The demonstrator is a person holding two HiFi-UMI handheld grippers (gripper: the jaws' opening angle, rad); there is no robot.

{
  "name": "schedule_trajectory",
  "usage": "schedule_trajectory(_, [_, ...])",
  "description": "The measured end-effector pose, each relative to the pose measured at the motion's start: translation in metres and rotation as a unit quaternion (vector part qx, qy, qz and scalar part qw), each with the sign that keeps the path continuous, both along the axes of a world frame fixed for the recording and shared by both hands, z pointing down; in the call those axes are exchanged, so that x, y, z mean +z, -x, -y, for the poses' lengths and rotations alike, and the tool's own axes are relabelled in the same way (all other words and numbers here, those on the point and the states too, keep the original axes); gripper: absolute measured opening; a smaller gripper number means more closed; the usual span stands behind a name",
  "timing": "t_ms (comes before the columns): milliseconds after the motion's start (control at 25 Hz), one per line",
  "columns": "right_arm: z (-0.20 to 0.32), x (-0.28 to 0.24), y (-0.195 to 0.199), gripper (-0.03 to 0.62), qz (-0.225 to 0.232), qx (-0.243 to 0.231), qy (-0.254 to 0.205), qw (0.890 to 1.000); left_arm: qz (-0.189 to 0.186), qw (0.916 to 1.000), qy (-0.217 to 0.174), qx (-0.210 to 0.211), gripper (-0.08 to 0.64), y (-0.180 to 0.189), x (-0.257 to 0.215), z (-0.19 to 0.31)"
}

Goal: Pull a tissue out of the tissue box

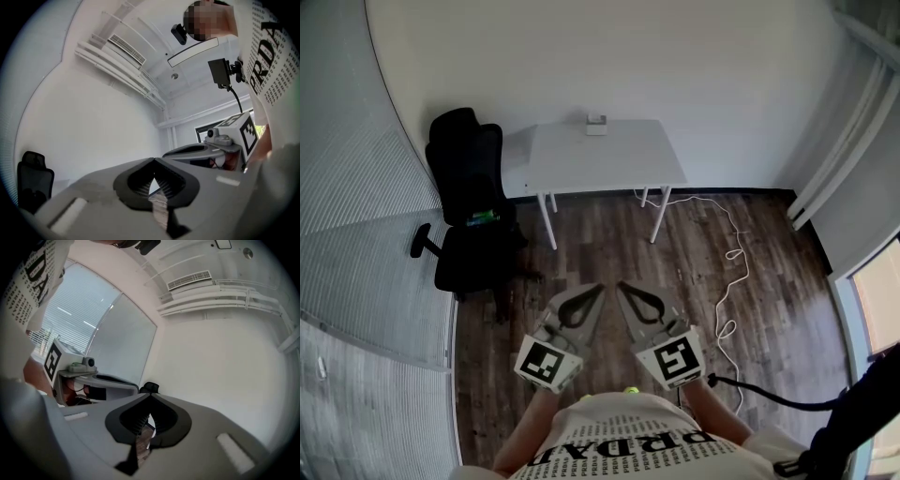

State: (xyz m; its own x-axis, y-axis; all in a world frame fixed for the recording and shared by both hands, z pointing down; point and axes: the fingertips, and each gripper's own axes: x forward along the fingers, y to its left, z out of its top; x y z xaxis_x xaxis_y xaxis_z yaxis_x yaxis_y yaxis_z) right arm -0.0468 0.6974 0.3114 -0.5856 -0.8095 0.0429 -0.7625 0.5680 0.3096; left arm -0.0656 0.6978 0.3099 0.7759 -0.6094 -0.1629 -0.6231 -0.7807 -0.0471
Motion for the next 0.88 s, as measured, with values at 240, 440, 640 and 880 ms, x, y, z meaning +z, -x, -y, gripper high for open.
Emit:
schedule_trajectory(240, [-0.007,0.001,0.01,0.008,0.0,0.004,0.002,1.0,0.0,1.0,0.004,0.0,0.002,0.013,0.002,-0.008])
schedule_trajectory(440, [-0.017,0.004,0.019,0.008,-0.004,0.01,0.002,1.0,-0.004,1.0,0.003,0.004,0.002,0.024,0.003,-0.018])
schedule_trajectory(640, [-0.028,0.006,0.034,0.008,-0.013,0.015,0.004,1.0,-0.007,0.9999,0.008,0.007,0.002,0.041,0.008,-0.031])
schedule_trajectory(880, [-0.045,0.014,0.042,0.008,-0.018,0.015,0.011,1.0,-0.014,0.9998,0.014,0.007,0.002,0.049,0.014,-0.046])
